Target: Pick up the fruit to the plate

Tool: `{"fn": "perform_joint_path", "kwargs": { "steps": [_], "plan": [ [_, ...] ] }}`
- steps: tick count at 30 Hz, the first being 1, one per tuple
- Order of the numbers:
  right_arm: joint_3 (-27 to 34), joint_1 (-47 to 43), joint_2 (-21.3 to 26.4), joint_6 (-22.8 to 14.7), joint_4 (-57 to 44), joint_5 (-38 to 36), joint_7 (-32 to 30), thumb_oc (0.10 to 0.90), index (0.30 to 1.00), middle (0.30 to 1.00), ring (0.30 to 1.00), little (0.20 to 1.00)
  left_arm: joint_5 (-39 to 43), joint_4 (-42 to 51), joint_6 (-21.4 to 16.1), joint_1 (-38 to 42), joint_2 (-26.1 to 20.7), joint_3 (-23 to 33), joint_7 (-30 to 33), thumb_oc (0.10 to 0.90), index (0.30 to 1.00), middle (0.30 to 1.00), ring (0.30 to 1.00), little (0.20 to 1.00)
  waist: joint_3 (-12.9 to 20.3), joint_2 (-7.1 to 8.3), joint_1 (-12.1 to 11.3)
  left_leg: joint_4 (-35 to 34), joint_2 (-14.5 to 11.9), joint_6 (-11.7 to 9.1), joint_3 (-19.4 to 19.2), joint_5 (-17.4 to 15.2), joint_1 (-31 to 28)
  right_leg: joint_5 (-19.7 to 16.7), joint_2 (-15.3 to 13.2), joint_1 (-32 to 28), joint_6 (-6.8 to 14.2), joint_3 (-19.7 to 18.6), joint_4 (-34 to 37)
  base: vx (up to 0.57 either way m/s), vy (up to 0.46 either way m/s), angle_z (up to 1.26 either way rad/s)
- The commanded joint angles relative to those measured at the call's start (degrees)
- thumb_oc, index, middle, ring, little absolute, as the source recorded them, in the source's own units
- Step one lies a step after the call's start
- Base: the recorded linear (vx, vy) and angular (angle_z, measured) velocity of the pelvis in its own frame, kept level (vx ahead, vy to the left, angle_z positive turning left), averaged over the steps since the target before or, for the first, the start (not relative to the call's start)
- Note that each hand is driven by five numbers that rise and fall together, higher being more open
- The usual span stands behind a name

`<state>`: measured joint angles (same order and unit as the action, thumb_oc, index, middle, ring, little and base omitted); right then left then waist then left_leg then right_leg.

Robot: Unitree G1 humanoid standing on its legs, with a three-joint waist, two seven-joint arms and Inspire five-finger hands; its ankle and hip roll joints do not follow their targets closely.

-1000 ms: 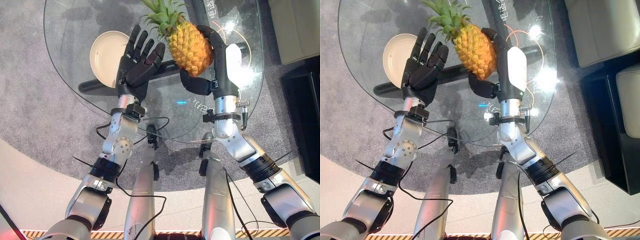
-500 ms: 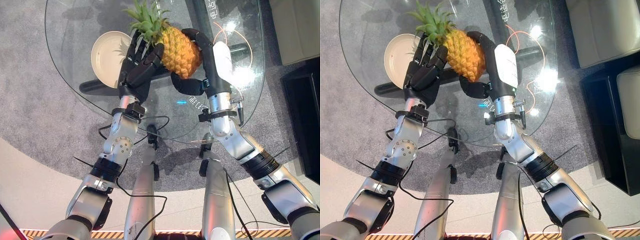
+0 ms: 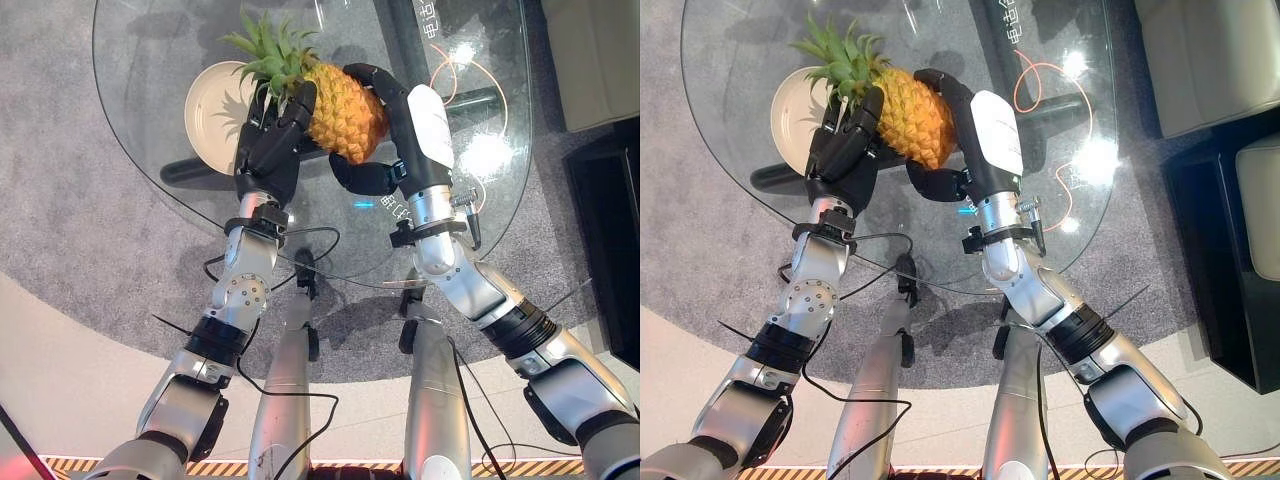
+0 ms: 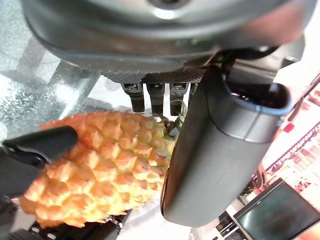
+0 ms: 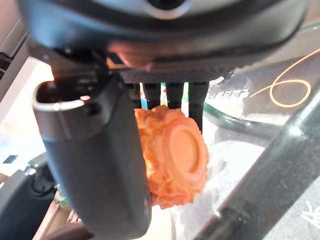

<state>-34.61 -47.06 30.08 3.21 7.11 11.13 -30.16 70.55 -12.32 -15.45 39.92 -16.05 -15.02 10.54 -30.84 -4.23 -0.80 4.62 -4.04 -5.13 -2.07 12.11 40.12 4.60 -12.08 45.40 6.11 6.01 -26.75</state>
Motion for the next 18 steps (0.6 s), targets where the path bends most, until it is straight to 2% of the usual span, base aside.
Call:
{"fn": "perform_joint_path", "kwargs": {
  "steps": [1, 9, 18],
  "plan": [
    [-2.0, -9.2, 0.4, -6.4, -11.9, 4.0, 0.4, 0.100, 0.300, 0.300, 0.300, 0.200, -1.5, 8.5, -7.4, 5.9, 1.1, 0.6, -1.5, 0.800, 0.900, 0.900, 0.900, 0.900, 1.0, -0.59, 0.1, 1.8, 3.9, 1.2, -2.6, -6.2, -2.4, -6.2, 2.4, -5.9, 0.4, 4.6, 13.5, 0.00, 0.000, 0.00],
    [-2.4, -9.0, 1.8, -7.8, -12.4, 6.4, 1.6, 0.100, 0.300, 0.300, 0.300, 0.200, -2.2, 10.2, -12.3, 5.4, 0.9, 2.0, 0.8, 0.800, 0.900, 0.900, 0.900, 0.900, 1.0, -0.42, -0.2, 1.7, 3.9, 1.2, -2.4, -6.2, -2.2, -6.1, 2.3, -5.9, 0.4, 4.8, 13.5, 0.00, 0.000, 0.00],
    [-2.9, -9.1, 3.9, -8.8, -12.0, 7.7, 2.0, 0.100, 0.300, 0.300, 0.300, 0.200, -3.2, 11.5, -16.0, 5.0, 0.6, 3.6, 2.5, 0.800, 0.900, 0.900, 0.900, 0.900, 1.0, -0.19, -0.3, 1.7, 3.9, 1.1, -2.3, -6.3, -2.3, -5.9, 2.3, -6.1, 0.5, 5.1, 13.5, 0.00, 0.000, 0.00]
  ]
}}
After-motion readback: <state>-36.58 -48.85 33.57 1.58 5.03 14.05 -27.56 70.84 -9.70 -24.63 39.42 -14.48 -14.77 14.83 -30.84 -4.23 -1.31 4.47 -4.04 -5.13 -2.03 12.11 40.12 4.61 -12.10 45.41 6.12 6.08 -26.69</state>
